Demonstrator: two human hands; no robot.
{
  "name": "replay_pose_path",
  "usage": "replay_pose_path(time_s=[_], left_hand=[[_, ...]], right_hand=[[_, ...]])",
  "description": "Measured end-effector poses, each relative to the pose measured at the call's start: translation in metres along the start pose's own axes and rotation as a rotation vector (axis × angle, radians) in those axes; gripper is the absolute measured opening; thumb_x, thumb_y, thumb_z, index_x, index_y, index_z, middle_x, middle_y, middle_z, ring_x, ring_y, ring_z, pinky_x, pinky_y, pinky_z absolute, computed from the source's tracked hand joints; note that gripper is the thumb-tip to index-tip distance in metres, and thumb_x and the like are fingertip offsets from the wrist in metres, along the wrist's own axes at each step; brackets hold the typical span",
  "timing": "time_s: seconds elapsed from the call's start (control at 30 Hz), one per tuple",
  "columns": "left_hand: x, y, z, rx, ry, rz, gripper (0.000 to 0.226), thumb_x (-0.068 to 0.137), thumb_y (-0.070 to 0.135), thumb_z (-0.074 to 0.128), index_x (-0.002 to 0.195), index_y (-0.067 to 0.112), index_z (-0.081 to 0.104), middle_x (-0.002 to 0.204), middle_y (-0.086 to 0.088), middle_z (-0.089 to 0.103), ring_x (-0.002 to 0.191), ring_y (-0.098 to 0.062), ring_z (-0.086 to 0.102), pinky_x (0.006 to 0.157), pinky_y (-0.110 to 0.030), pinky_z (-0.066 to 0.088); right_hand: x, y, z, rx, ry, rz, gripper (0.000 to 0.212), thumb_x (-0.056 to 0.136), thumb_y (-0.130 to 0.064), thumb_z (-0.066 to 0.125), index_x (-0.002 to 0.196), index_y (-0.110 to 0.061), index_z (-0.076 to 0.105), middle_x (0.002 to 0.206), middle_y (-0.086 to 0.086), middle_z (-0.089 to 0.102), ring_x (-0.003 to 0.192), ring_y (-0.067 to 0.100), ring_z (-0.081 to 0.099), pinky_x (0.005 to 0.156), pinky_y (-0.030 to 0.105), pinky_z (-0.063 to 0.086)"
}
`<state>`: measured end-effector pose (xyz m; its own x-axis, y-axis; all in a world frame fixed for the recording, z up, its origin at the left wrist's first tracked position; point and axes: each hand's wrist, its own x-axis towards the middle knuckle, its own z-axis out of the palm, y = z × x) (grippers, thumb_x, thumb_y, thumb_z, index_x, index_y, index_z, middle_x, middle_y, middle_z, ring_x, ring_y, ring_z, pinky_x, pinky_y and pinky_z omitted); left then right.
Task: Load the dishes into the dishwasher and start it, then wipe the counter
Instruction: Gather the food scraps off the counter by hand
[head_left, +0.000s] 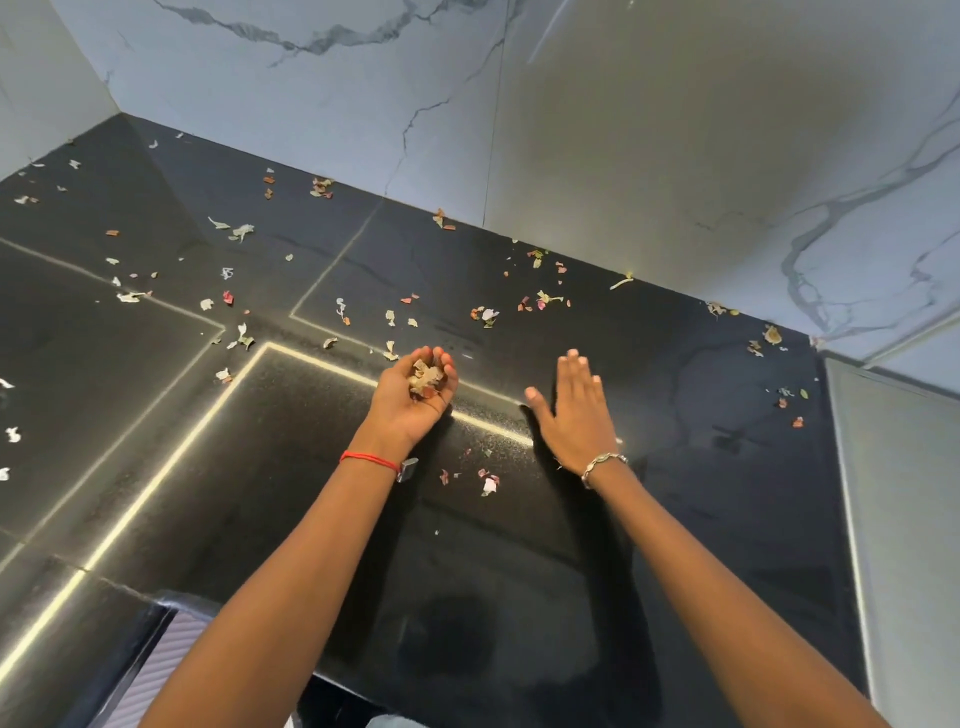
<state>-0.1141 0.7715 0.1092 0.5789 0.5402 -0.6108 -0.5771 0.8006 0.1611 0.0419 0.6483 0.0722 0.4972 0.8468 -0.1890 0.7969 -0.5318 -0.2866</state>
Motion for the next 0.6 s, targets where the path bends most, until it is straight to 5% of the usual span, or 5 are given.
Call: replay_pose_path(time_s=[0.27,0.47,0.6], left_hand=[[-0.004,0.034,-0.011,-0.051,-0.037,0.094,0.031,0.095,0.012,0.040,0.070,0.004,0.056,0.064,-0.006,0.058,0.059,-0.015,0.058,0.052,-0.022,0.053],[-0.021,0.051,-0.026,-0.049,-0.068,0.179,0.008,0.081,0.009,0.048,0.076,0.005,0.054,0.062,-0.005,0.058,0.055,-0.014,0.058,0.054,-0.021,0.052],[-0.030,0.050,-0.039,-0.038,-0.067,0.189,0.007,0.079,0.008,0.048,0.075,0.005,0.053,0.061,-0.005,0.057,0.052,-0.014,0.059,0.053,-0.020,0.052]], right_hand=[[-0.060,-0.081,0.035,-0.006,-0.109,-0.389,0.090,0.078,-0.066,-0.007,0.149,-0.011,-0.003,0.156,0.001,-0.012,0.139,0.009,-0.020,0.114,0.029,-0.015],[-0.041,-0.098,0.046,-0.044,-0.108,-0.504,0.088,0.081,-0.068,-0.003,0.150,-0.014,0.002,0.158,-0.001,-0.004,0.143,0.007,-0.012,0.117,0.032,-0.011],[-0.045,-0.088,0.038,-0.012,-0.160,-0.701,0.062,0.097,-0.048,0.015,0.149,-0.013,0.015,0.157,-0.001,0.008,0.144,0.008,0.001,0.118,0.027,-0.004]])
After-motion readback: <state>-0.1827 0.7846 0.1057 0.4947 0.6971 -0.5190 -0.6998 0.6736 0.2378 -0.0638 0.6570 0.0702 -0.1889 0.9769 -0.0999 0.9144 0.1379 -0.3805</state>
